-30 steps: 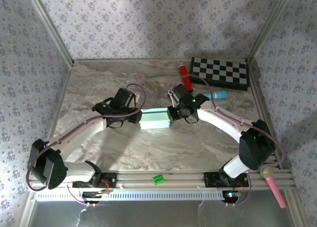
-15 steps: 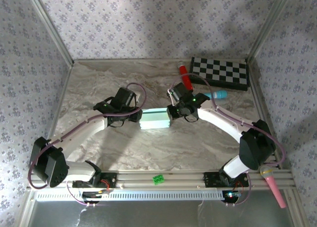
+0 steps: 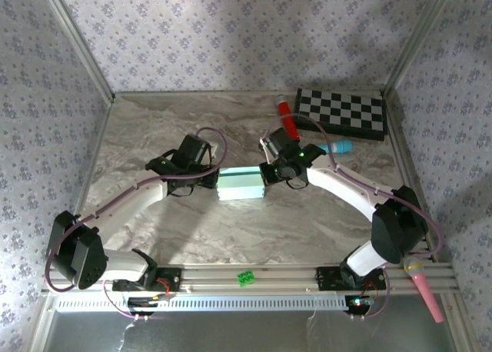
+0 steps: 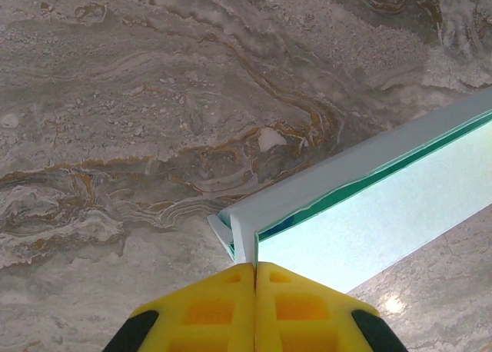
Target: Fold the paper box
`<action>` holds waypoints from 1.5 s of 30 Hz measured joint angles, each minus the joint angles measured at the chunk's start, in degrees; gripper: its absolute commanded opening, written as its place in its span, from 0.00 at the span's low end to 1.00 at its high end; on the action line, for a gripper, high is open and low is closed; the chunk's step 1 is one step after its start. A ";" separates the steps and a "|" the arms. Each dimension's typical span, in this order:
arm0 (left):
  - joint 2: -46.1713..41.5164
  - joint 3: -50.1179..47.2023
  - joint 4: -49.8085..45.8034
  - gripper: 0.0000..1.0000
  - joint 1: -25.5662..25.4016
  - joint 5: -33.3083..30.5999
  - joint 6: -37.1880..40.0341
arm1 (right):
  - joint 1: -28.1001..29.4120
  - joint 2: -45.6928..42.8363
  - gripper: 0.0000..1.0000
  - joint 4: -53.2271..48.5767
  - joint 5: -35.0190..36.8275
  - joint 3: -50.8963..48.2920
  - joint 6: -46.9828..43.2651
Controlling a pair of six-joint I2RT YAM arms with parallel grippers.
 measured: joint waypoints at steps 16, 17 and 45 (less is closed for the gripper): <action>-0.02 -0.46 0.68 0.03 0.35 0.66 0.00 | -0.13 0.66 0.07 -0.24 -0.20 0.68 0.00; -0.02 -0.46 0.68 0.03 0.37 0.85 0.00 | -0.13 0.68 0.07 -0.24 -0.20 0.68 0.00; -0.83 -2.45 0.66 0.15 0.39 4.37 -2.19 | -0.11 1.31 0.05 -0.17 -0.22 1.25 -0.02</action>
